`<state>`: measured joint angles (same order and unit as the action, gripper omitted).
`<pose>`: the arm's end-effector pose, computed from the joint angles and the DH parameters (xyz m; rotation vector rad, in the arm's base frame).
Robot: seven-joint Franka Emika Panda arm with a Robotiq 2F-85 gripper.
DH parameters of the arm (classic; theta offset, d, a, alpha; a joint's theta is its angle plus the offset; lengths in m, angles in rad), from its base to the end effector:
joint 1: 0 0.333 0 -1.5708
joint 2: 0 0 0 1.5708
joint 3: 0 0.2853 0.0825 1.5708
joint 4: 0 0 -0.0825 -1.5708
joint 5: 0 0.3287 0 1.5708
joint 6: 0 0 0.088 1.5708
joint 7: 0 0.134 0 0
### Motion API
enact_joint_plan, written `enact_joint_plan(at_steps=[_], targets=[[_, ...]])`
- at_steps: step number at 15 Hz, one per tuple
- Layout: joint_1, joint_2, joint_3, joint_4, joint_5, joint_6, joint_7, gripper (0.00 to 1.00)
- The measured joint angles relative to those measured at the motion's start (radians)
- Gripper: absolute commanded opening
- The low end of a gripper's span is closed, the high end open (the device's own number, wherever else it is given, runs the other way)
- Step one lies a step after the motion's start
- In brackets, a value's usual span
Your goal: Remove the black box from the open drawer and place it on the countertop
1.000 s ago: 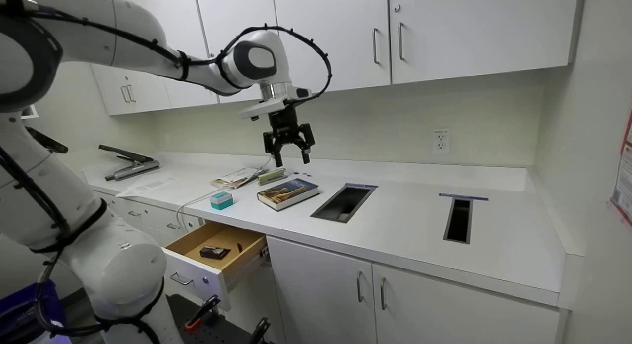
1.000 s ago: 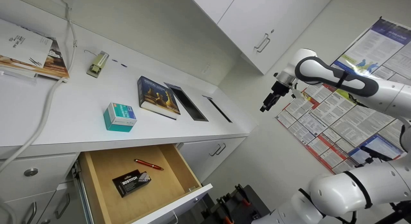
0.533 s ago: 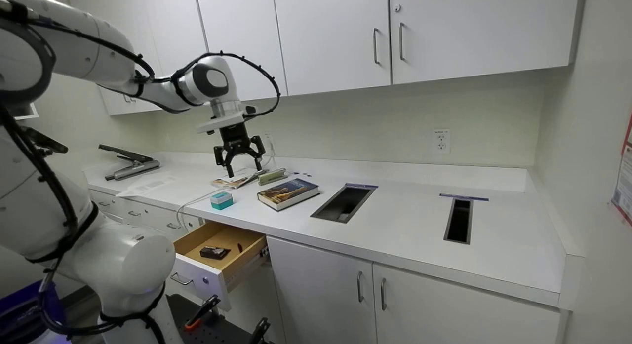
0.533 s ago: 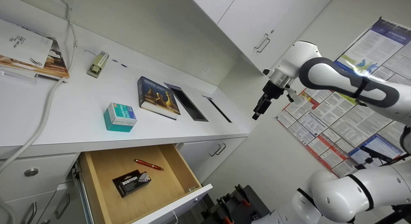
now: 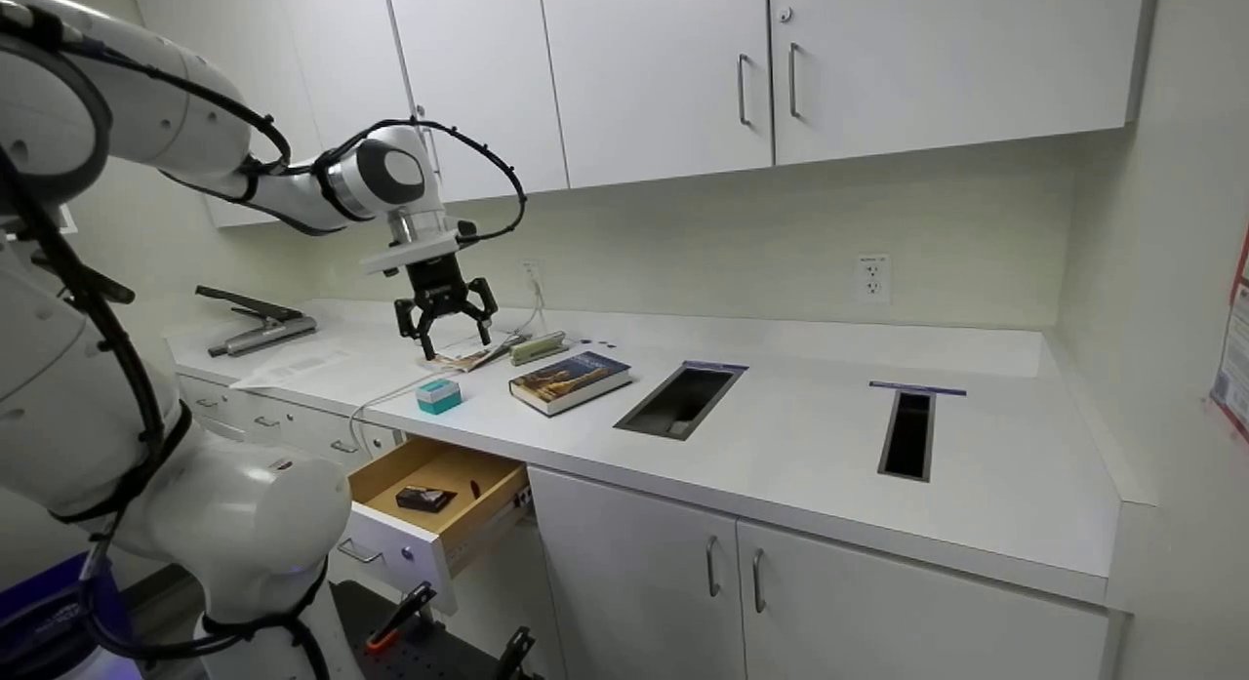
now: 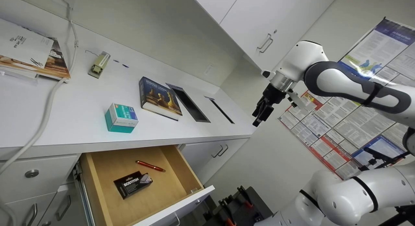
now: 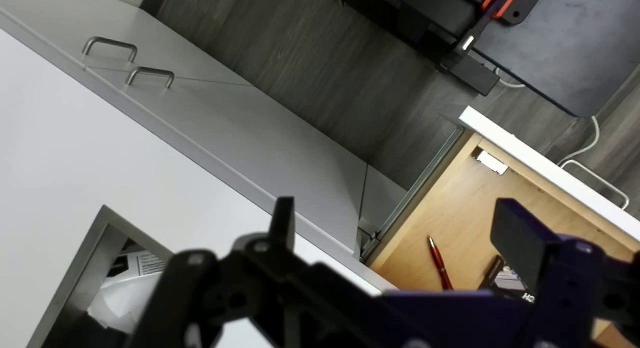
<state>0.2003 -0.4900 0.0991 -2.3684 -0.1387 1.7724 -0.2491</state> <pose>0.3390 0.0902 0.4610 2.8357 0.8302 -0.1560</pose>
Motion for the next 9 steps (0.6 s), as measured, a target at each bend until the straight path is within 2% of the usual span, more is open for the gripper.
enact_joint_plan(at_steps=[3, 6, 9], targets=[[0.002, 0.0, 0.0, -0.001, -0.001, 0.014, -0.007, 1.0], [0.017, 0.011, 0.0, -0.022, -0.001, 0.128, -0.093, 1.0], [0.063, 0.057, 0.0, -0.063, 0.048, 0.255, -0.208, 1.0]])
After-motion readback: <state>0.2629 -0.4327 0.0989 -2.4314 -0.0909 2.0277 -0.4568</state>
